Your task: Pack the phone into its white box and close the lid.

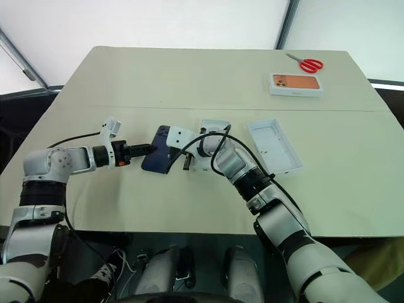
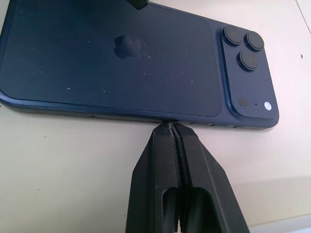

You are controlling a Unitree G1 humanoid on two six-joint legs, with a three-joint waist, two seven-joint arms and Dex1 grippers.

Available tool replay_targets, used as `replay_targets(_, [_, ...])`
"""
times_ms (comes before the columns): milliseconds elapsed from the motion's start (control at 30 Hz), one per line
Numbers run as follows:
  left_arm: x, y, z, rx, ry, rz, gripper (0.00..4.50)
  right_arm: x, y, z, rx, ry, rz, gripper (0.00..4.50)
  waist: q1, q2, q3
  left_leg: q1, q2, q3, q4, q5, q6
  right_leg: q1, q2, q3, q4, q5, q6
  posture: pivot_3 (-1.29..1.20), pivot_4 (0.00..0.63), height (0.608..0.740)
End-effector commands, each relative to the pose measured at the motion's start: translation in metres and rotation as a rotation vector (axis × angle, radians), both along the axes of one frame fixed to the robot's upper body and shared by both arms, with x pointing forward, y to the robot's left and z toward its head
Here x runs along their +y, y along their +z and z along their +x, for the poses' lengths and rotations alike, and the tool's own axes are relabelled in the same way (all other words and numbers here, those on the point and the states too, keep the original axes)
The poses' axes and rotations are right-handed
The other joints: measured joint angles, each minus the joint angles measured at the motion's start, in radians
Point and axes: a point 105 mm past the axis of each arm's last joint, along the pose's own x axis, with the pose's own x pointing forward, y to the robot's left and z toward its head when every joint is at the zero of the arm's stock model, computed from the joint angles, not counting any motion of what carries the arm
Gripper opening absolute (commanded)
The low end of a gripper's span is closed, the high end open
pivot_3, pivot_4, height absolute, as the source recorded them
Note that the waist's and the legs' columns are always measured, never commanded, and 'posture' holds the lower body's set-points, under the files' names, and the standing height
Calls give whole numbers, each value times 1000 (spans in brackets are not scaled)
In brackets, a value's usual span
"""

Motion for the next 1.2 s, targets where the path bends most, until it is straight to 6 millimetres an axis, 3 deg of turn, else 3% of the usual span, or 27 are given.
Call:
replay_targets(33, [-38, -25, -14, 150, -103, -72, 2964, 10, 4, -3, -19, 31, 16, 61, 2, 0, 0, 0, 0, 0, 0, 0, 0, 0, 0, 0, 0, 0, 0, 0, 150, 738])
replay_targets(167, [-46, -18, -12, 170, -97, -155, 2964, 9, 4, -3, -16, 25, 21, 61, -2, 0, 0, 0, -1, -1, 0, 0, 0, 0, -1, 0, 0, 0, 1, 0, 150, 738])
replay_targets(567, [-14, -15, -3, 120, 37, -166, 2964, 5, 2, -1, -27, 18, 17, 61, -11, 0, 0, 0, -1, -1, 0, 1, 1, 0, -1, 0, 1, -1, 1, 0, 150, 738])
replay_targets(700, [-12, -14, -4, 122, 49, -181, 2964, 5, 1, -2, -29, 22, 11, 61, -14, 0, 0, 0, 0, -1, 0, 1, 1, 0, 0, 0, 1, -1, 1, 0, 150, 738])
replay_targets(800, [-10, -14, -5, 122, 52, -187, 2084, 5, 1, -1, -30, 23, 10, 0, -16, 0, 0, 0, 0, 0, 0, 1, 1, -1, 0, 0, 1, -1, 1, 0, 150, 738])
replay_targets(867, [-10, -16, -6, 125, 58, -189, 1175, 5, 1, -1, -31, 25, 6, 0, -16, 0, 0, 0, 0, 0, 0, 1, 2, -1, 0, 0, 1, -1, 1, 0, 150, 738])
replay_targets(1200, [-7, -18, -8, 132, 72, -198, 1175, 5, -2, -3, -32, 31, -1, 0, -19, -1, 0, -1, 0, 0, 0, 0, 0, -1, 0, 1, 0, -1, 1, 0, 150, 738])
